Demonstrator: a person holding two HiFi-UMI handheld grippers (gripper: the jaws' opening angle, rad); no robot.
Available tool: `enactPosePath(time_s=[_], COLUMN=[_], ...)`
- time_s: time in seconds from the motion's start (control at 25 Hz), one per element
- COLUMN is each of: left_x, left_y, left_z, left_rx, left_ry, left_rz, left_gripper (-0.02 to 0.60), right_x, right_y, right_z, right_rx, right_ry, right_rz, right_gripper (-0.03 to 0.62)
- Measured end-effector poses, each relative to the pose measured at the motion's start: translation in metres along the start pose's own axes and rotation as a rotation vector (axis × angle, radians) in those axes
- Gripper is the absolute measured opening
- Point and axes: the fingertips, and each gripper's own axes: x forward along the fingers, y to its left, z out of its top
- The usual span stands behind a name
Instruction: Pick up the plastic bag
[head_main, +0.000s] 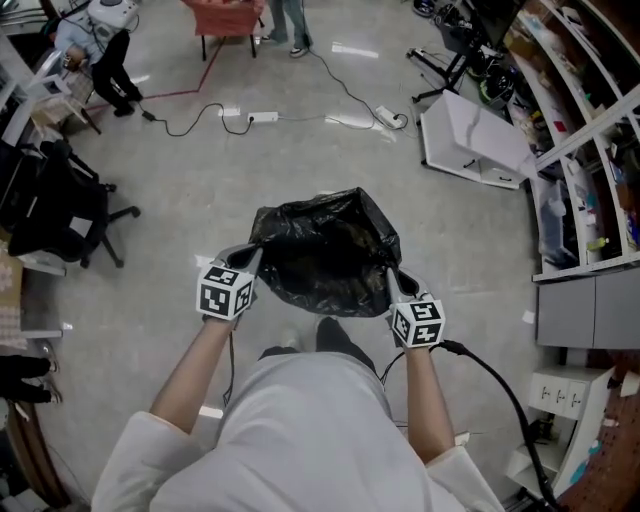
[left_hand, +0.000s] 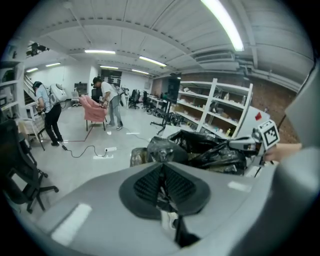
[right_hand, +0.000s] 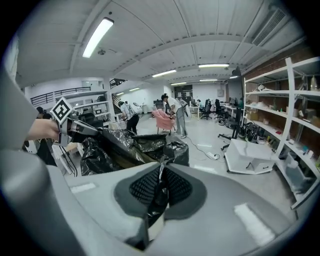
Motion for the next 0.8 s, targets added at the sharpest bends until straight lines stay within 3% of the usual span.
enactPosePath(time_s=[0.16, 0.48, 0.8], left_x=[-0.010, -0.017, -0.019], left_y=[-0.015, -0.045, -0.091], left_z=[-0.010, -0.022, -0.011], left_rx=[0.013, -0.037, -0.052], left_ry=[0.016, 0.012, -0.006], left_rz=[0.000, 0.029, 0.050], left_gripper=[0.006, 0.006, 0.006], right_x=[-0.023, -0.054, -0.088], right_y=[0.001, -0.021, -0.034], right_z=[-0.004, -0.019, -0.017], right_rx=[0.003, 0.004, -0.014], right_ry=[-0.016, -0.007, -0.030], right_rz=[-0.003, 0.015, 0.114], right_gripper=[0.003, 0.003, 0.002])
